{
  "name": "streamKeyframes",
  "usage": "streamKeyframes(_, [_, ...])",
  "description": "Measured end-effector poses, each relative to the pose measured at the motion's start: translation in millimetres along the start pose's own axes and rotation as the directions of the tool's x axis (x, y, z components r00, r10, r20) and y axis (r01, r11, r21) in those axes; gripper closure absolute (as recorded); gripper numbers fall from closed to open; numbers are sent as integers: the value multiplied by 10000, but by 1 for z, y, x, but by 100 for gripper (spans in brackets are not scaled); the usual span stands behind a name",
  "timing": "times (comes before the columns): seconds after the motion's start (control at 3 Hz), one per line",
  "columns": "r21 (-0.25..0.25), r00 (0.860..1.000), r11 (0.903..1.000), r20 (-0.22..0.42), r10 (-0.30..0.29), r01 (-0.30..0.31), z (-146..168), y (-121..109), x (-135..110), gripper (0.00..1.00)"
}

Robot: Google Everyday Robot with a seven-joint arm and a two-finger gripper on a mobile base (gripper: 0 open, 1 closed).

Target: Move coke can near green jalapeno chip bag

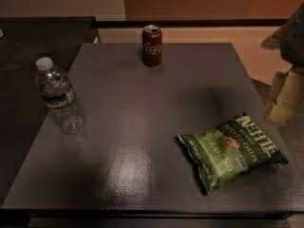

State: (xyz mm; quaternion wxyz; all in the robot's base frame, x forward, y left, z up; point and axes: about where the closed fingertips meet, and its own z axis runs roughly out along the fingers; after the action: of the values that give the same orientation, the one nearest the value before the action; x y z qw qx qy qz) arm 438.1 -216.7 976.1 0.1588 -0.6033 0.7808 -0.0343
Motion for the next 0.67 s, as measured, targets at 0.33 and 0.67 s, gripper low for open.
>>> streamKeyframes(0.33, [0,10000,10000,0,0,0,0,0,0,0])
streamKeyframes(0.67, [0,10000,10000,0,0,0,0,0,0,0])
